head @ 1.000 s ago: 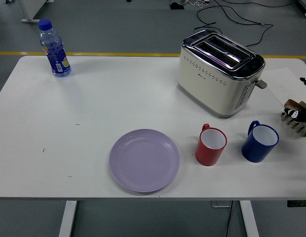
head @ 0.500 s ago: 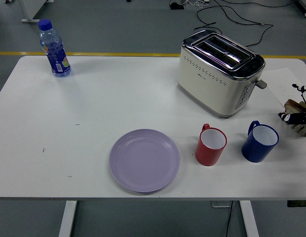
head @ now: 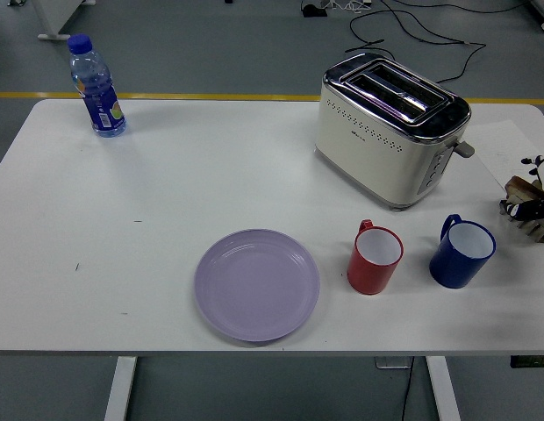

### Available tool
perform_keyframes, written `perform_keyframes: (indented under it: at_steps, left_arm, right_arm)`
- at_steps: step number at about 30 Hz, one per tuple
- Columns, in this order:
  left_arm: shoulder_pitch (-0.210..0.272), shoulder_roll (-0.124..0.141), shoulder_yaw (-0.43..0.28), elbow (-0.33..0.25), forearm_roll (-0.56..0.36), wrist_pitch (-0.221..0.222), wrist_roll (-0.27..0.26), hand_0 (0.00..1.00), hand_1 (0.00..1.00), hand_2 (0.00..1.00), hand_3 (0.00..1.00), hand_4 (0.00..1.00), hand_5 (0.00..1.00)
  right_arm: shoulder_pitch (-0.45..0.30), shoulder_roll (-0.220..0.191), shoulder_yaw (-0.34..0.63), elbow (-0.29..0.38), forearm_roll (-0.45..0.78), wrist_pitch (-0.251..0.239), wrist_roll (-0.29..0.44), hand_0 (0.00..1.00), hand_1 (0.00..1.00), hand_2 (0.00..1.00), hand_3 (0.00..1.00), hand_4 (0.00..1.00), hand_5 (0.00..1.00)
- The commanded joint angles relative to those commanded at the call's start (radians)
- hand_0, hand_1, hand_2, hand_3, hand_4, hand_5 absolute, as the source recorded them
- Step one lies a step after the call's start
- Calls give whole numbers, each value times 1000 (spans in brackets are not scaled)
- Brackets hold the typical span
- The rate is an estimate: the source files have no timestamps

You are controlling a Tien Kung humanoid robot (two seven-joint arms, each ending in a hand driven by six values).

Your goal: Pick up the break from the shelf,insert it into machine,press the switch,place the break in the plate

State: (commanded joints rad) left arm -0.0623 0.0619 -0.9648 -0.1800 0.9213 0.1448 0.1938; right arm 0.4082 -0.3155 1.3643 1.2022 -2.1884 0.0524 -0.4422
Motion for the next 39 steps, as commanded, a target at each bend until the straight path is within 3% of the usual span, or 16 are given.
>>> perform_keyframes:
  at_steps: [4,5,11,12,17,18,23,24,29,30,35,36,39]
  left_arm:
    - [-1,0,0,0,-1,0,0,671,591,620,659,386,998]
    - [-1,0,0,0,-2,0,0,671,591,619,659,384,998]
    - [-2,0,-2,0,2,1,1,671,591,619,659,384,998]
    - [-2,-1,-3,0,3,1,2,671,591,619,658,387,998]
    - [-1,-1,-4,0,7,1,3,671,591,619,658,387,998]
    - [0,-1,-5,0,8,1,3,671,591,620,658,386,998]
    - [3,-2,-8,0,14,1,5,671,591,620,658,386,998]
    - [3,-2,-10,0,17,1,6,671,591,619,658,386,998]
    - [5,-2,-13,0,22,0,7,671,591,619,658,386,998]
    - [5,-2,-13,0,23,0,7,671,591,620,656,387,998]
    - [7,-2,-15,0,25,0,7,671,591,620,656,387,998]
    - [8,-2,-16,0,25,0,7,671,592,620,656,387,998]
    - [9,-1,-15,0,24,0,6,671,592,620,656,387,998]
  right_arm:
    - [7,0,-7,-7,-16,-8,-20,701,651,658,768,774,135]
    - [8,0,-8,-9,-19,-11,-27,619,586,594,707,727,116]
    - [17,-1,-20,-23,-39,-21,-48,619,586,594,707,727,116]
    - [19,-1,-24,-26,-44,-21,-50,537,533,540,619,664,71]
    - [25,-2,-35,-35,-55,-23,-56,537,533,540,619,664,71]
    - [26,-2,-38,-37,-58,-23,-56,475,480,503,547,604,28]
    - [34,-8,-57,-44,-77,-27,-65,475,480,503,547,604,28]
    - [35,-9,-59,-44,-81,-28,-66,404,423,468,522,558,2]
    - [42,-14,-74,-47,-81,-39,-73,404,423,468,522,558,2]
    - [43,-15,-75,-47,-81,-42,-73,361,395,452,508,453,2]
    - [48,-25,-83,-39,-81,-79,-71,361,395,452,508,453,2]
    - [48,-29,-82,-34,-81,-85,-70,393,378,435,500,376,2]
    - [47,-41,-79,-13,-81,-100,-68,393,378,435,500,376,2]
